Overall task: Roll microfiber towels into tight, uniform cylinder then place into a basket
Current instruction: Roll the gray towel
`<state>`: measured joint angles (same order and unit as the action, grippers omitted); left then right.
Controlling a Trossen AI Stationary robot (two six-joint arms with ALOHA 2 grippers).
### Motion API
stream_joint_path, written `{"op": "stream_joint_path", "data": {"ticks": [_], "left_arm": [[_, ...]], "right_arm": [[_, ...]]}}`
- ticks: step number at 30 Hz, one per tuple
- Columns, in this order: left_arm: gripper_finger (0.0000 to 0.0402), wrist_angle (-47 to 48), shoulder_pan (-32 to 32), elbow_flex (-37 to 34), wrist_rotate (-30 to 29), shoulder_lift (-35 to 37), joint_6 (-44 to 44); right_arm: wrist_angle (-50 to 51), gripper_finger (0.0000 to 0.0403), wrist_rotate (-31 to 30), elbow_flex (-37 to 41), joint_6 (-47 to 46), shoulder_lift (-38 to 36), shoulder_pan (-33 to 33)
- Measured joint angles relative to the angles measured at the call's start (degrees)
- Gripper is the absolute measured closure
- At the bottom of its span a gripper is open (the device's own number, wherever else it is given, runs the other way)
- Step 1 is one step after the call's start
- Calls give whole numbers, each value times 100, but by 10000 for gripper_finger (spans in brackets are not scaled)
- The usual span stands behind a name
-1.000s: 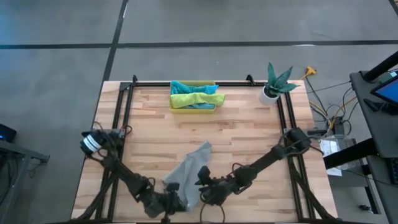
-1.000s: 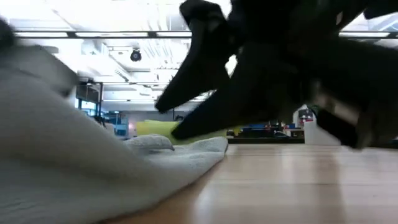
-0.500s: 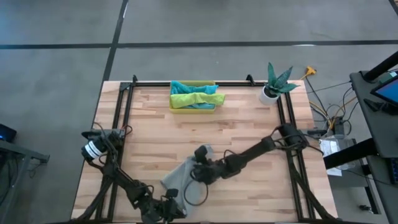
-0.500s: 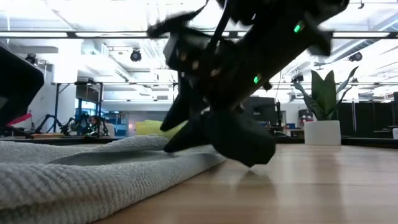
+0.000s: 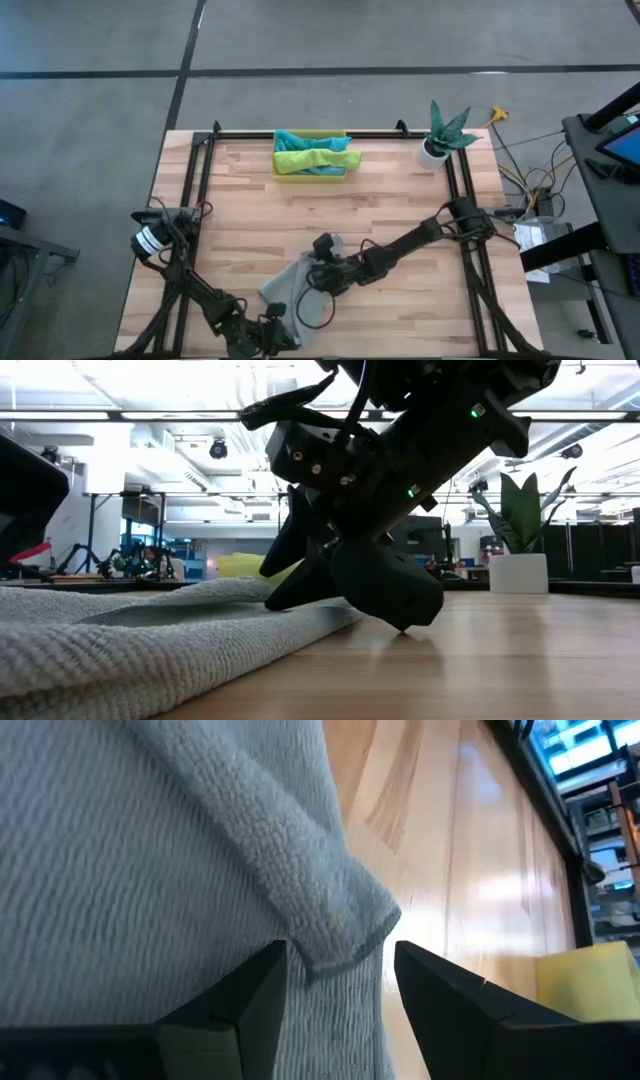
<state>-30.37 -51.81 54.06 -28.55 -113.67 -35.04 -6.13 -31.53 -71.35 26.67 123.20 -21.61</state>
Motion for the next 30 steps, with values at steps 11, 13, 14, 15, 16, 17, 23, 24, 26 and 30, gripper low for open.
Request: {"op": "stream_joint_path", "data": {"ticks": [11, 13, 14, 15, 16, 17, 23, 24, 26, 30], "left_arm": [[402, -7, 4, -7, -36, 2, 94], [402, -7, 4, -7, -36, 2, 94], [402, -7, 4, -7, -34, 2, 94], [402, -9, 4, -7, -34, 2, 94], [402, -9, 4, -7, -34, 2, 94], [402, -9, 4, -7, -34, 2, 94], [402, -13, 4, -7, -32, 2, 96], [402, -13, 4, -7, -34, 2, 96], [402, -13, 4, -7, -32, 2, 96], [402, -13, 4, -7, -38, 2, 98]], "right_arm": [[-612, 228, -45, 0, 324, 133, -24], [-612, 241, -46, 2, 325, 135, -24], [-615, 249, -45, 6, 322, 135, -24], [-623, 259, -46, 11, 322, 135, -24], [-623, 269, -46, 13, 322, 135, -24], [-623, 281, -40, 14, 322, 135, -24], [-630, 343, 61, 39, 322, 138, -22], [-631, 351, 63, 39, 320, 138, -22], [-629, 365, 61, 44, 322, 140, -22], [-627, 390, -4, 44, 352, 137, -27]]}}
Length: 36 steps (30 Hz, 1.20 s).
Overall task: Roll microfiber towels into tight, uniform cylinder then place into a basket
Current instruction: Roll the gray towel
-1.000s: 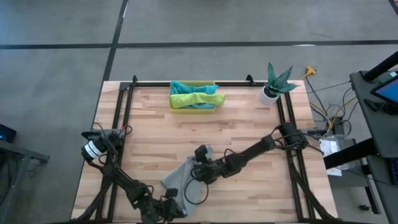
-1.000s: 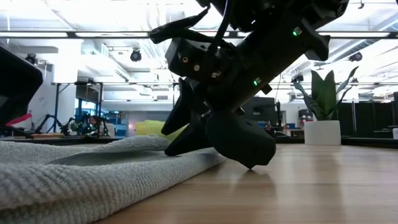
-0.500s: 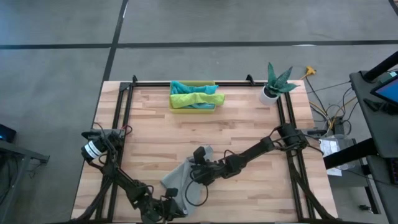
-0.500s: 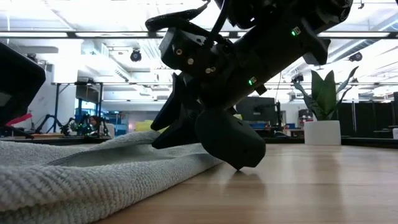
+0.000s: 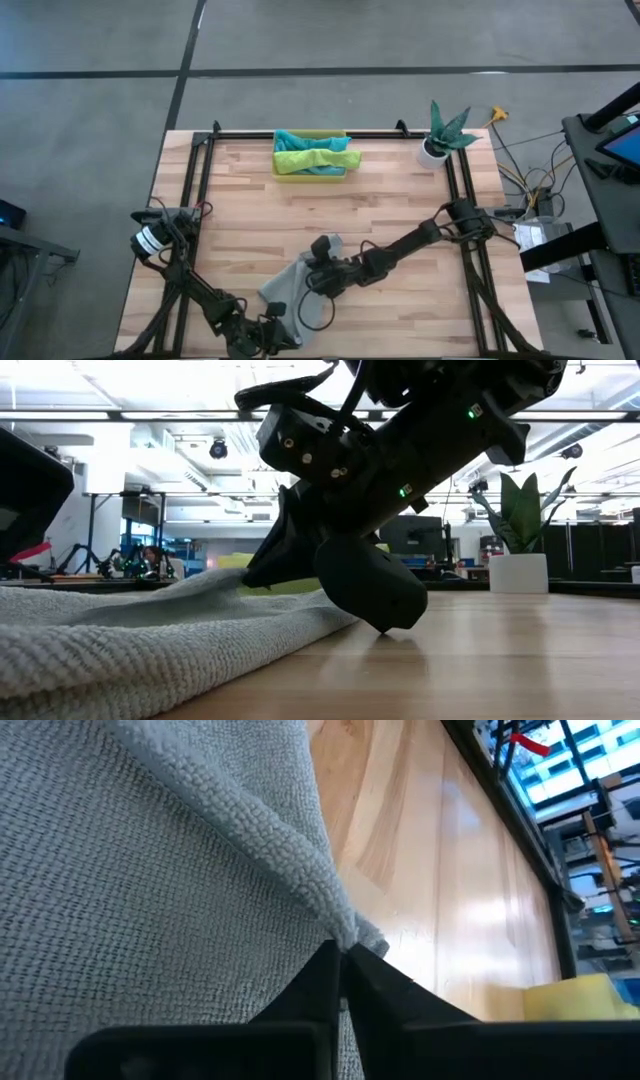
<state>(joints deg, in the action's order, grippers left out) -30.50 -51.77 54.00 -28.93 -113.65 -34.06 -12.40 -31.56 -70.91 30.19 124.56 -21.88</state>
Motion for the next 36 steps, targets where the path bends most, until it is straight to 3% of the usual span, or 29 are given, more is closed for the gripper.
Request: {"op": "stream_joint_path", "data": {"ticks": [3, 12, 18, 24, 27, 30, 33, 36], "left_arm": [[402, 9, -2, 0, -85, 0, 63], [402, 102, -3, -2, -268, 405, 815], [402, 273, -149, -2, -749, 1050, 1791], [402, 1404, -160, 9, -2041, 1810, 1942], [402, 1606, -162, 25, -2218, 2135, 2066], [402, 1595, -162, 143, -2218, 2428, 2724], [402, 1594, -162, 276, -2329, 2799, 3493], [402, 1600, -156, 369, -2864, 3207, 4156]], "right_arm": [[25, 393, -520, 10, 115, -42, -95], [718, 394, -3182, 42, 559, -828, -725], [2175, 394, -3436, 109, -632, -1723, -1288], [3398, 394, -3420, 141, -1832, -2402, -1847], [3610, 394, -3537, 141, -2121, -2652, -2157], [3375, 394, -4018, 142, -2008, -2735, -2495], [3099, 394, -5054, 142, -1794, -2741, -2804], [3116, 394, -5837, 142, -1844, -2740, -2996]]}}
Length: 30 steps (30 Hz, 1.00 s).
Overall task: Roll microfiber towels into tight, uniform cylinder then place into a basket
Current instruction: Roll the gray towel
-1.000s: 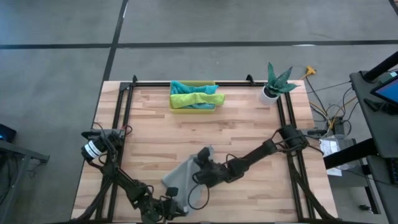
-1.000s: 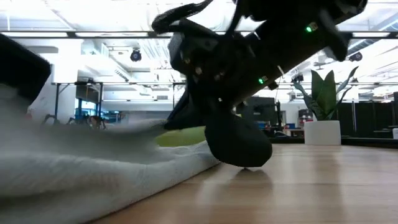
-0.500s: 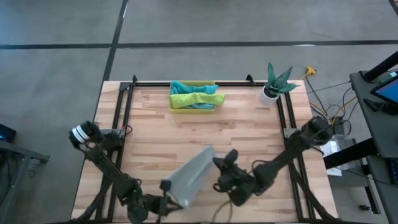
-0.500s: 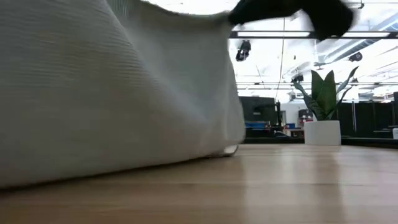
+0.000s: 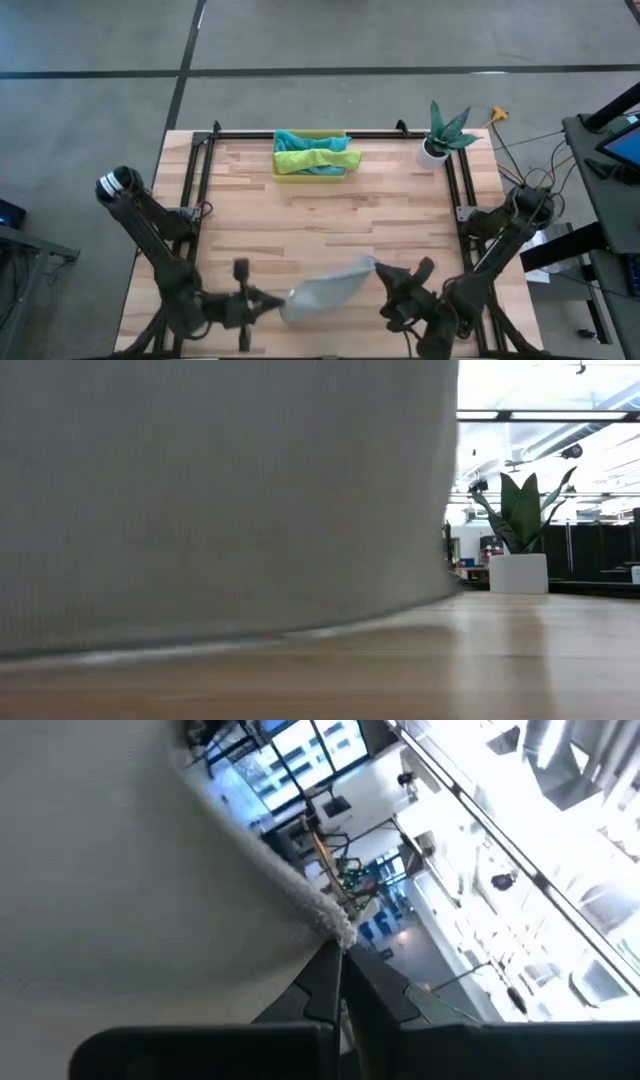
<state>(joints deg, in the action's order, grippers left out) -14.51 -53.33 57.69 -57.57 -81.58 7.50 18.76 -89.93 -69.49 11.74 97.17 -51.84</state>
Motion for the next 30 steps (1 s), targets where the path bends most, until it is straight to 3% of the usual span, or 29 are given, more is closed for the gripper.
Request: {"op": "stream_joint_path", "data": {"ticks": [5, 16, 19, 22, 25, 30], "left_arm": [[402, 1, 61, 11, -836, 621, 647], [402, 55, 432, -579, -1018, 415, 188], [402, 2, 453, -561, -1548, 436, 230], [402, 0, 455, -510, -2437, 450, 576], [402, -8, 461, -496, -3224, 426, 924], [402, -245, 492, -423, -3260, 339, 1099]], "right_arm": [[73, 394, -13, 15, -247, -24, 38], [229, 394, 444, 498, -724, -114, 1149], [226, 394, 424, 709, -985, -148, 1667], [235, 394, 40, 852, -979, -170, 2073], [253, 394, 22, 857, -815, -269, 2395], [238, 394, -13, 527, -474, -577, 2529]]}}
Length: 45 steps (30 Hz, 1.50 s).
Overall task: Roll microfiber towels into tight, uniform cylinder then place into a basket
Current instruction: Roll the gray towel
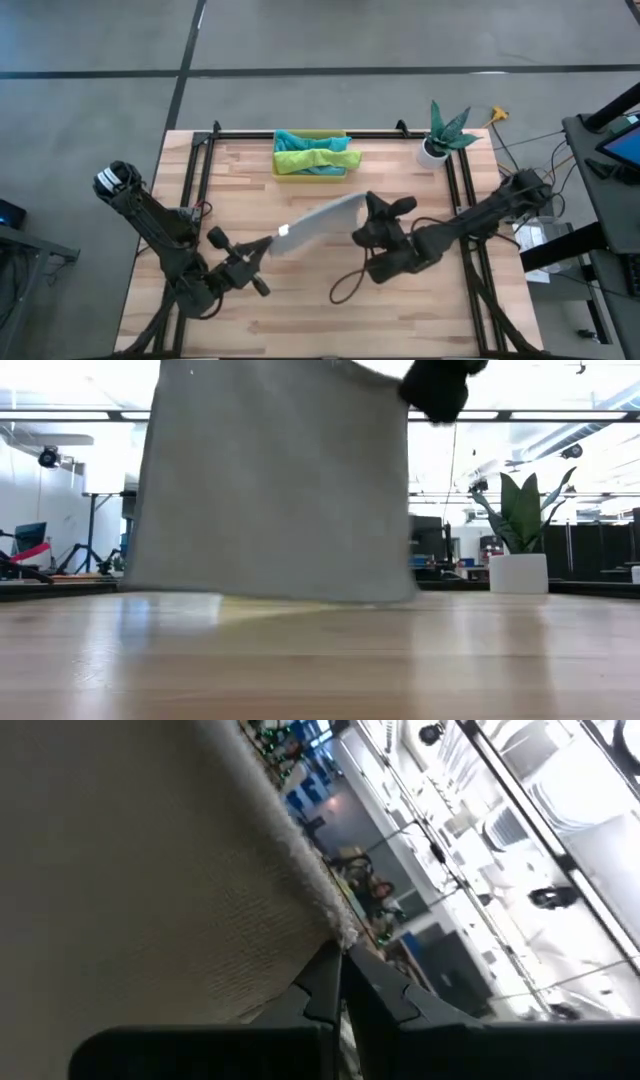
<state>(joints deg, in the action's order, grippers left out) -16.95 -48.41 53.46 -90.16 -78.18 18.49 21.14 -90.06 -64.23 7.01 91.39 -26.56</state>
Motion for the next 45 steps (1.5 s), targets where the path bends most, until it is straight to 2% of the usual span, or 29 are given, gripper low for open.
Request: {"op": "stream_joint_path", "data": {"ticks": [6, 8, 11, 14, 17, 19, 23, 26, 29, 33, 37, 42, 43, 45], "left_arm": [[402, -263, -76, 267, 63, -354, -9], [402, -511, -130, 288, 238, -505, -14], [402, -791, -189, 294, 762, -701, -66], [402, -792, -234, 252, 1576, -864, -908], [402, -423, -303, 155, 2764, -1178, -2048], [402, -163, -354, 141, 3356, -1424, -2933], [402, 157, -493, 137, 3806, -2063, -4588], [402, 178, -625, 155, 4038, -2609, -5462], [402, 87, -723, 271, 4136, -3003, -5998], [402, 104, -816, 480, 4192, -3218, -6145], [402, 94, -971, 818, 4231, -3014, -5431], [402, 375, -1222, 1124, 4066, -2389, -4649], [402, 491, -1259, 1134, 4007, -2292, -4648], [402, 736, -1321, 1096, 3968, -2192, -4763]], "right_arm": [[-6, 394, 93, -223, -71, -348, -579], [0, 394, 697, -140, -469, -427, -874], [116, 394, 2163, 32, -1396, -478, -1265], [396, 394, 3319, 250, -2480, -432, -1568], [811, 394, 3949, 460, -3285, -239, -1825], [1059, 394, 4117, 591, -3703, -121, -1975], [1302, 394, 4254, 778, -4290, 56, -2184], [1290, 394, 4315, 822, -4341, 130, -2286], [1244, 394, 4808, 814, -4316, 185, -2309], [1165, 394, 5499, 731, -4232, 293, -2326], [1103, 394, 5372, 629, -3645, 359, -2333], [1101, 394, 3927, 342, -2870, 357, -2289], [1101, 394, 3816, 277, -2782, 357, -2278], [1107, 394, 3991, 166, -2638, 357, -2266]]}}
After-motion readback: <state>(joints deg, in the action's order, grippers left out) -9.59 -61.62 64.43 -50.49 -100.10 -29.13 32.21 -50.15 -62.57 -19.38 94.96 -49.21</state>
